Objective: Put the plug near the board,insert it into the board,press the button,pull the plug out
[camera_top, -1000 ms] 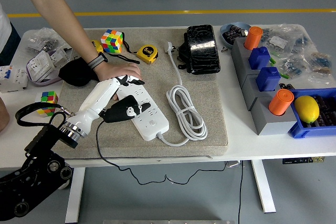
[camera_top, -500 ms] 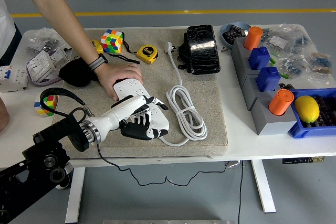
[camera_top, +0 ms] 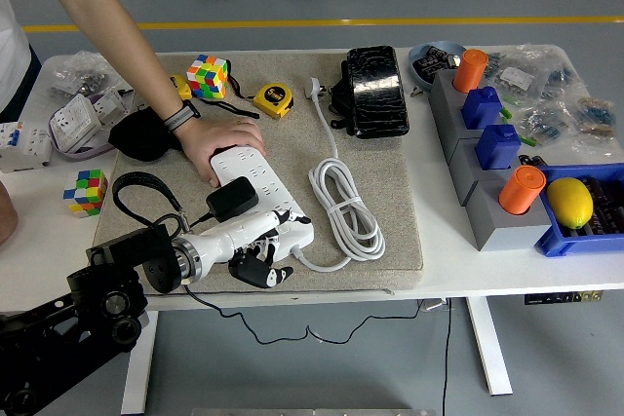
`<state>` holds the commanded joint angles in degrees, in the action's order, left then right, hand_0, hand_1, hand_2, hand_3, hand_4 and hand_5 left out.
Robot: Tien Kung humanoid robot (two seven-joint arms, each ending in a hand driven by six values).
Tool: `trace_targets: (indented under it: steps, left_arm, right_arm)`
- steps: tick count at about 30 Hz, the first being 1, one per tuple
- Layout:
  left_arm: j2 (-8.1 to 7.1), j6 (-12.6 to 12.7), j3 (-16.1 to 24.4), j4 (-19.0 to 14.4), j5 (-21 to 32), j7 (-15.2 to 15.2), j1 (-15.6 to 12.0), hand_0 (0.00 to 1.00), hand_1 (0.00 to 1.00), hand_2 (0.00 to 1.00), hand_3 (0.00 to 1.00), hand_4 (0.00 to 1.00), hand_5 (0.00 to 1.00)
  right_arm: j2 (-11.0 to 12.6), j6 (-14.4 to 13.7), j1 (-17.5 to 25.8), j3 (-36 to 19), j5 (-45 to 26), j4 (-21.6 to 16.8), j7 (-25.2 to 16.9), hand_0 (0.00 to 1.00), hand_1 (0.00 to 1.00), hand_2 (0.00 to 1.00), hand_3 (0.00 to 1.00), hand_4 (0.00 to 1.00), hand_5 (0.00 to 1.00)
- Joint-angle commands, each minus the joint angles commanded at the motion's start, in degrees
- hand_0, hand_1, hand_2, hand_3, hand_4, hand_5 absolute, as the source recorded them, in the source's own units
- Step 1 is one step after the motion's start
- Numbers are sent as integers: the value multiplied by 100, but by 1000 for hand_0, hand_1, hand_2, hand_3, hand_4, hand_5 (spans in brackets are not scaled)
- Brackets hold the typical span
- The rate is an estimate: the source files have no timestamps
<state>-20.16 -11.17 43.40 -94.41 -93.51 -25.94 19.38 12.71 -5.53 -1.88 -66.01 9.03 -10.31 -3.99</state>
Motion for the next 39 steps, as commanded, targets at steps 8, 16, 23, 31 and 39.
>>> trace_targets:
  steps: [8,16,23,31,39]
  left_arm:
    - [26,-8,9,263,-217,-51,4,65,101,163,922,656,2]
    - [-3,-62,45,319,-295,-128,-56,64,100,163,910,662,2]
    - [-56,-34,92,309,-310,-94,-130,63,99,162,902,684,2]
    - [-54,-101,22,351,-314,-130,-129,63,98,161,890,704,2]
    - [-47,-164,28,377,-312,-169,-130,64,98,162,880,687,2]
  right_arm:
    - [1,-6,-6,-25,14,0,-18,495,585,541,510,844,360]
    - [4,-2,-7,-44,36,0,-30,494,583,541,510,844,360]
    - [4,-5,-1,-36,39,0,-34,494,583,541,509,844,360]
    - [7,-3,-6,-76,67,0,-43,495,583,541,510,844,360]
    - [6,-9,1,-64,56,0,-39,494,583,541,510,844,360]
